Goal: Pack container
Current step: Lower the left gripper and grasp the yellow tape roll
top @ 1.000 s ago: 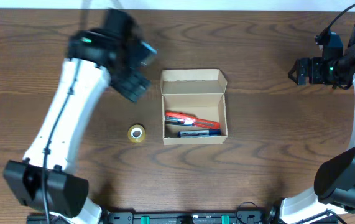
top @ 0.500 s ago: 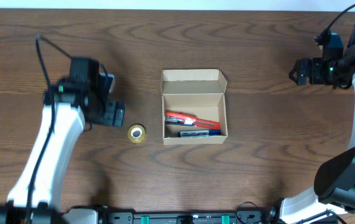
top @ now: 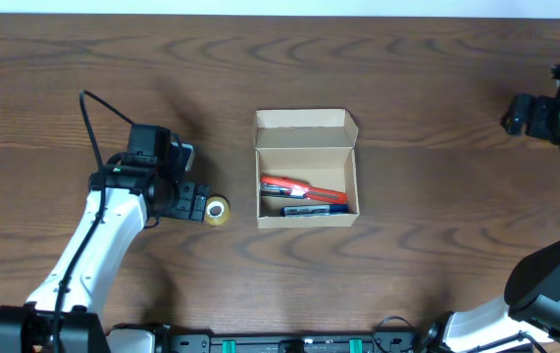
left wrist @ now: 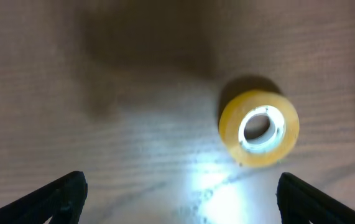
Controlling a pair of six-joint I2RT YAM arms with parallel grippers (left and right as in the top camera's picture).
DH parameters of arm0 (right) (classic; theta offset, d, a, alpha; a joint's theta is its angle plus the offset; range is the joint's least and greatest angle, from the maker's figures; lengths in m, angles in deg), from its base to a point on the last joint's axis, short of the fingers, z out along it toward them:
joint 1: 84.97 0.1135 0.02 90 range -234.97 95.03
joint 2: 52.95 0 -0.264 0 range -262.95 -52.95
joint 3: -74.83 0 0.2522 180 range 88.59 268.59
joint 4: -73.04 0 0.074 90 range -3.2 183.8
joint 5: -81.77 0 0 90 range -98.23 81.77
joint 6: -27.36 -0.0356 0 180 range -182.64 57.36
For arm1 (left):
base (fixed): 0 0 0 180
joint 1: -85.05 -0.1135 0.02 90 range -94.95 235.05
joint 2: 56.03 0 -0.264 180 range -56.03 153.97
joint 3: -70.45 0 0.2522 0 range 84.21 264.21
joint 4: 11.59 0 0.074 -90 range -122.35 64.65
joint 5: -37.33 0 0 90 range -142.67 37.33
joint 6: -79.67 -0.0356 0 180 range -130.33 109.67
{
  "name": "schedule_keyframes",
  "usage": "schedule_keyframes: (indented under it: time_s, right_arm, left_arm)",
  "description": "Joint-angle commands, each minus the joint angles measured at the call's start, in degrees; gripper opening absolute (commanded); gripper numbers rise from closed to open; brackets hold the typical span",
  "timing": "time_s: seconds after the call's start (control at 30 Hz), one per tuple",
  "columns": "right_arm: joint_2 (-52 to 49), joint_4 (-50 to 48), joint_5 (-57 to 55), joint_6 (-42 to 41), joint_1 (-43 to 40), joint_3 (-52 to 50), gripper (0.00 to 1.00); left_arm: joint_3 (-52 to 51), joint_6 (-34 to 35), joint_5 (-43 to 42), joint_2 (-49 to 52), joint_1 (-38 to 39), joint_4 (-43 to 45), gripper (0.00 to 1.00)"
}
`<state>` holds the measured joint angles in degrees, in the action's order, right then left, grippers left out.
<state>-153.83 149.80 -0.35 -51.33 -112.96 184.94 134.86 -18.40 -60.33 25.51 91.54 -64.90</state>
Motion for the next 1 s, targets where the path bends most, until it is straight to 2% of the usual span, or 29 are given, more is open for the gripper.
schedule_keyframes:
  time_s: [0.0,0.97]
  right_arm:
    - [-0.5,0.0,0.3,-1.4,-0.3,-0.2,0.99]
    - [-0.5,0.7,1.4,-1.4,-0.1,-0.2,0.99]
  left_arm:
    - [0.0,-2.3,-2.3,1.2,0.1,1.5,0.95]
    - [0.0,-2.6,-2.9,12.3,2.2,5.0,0.95]
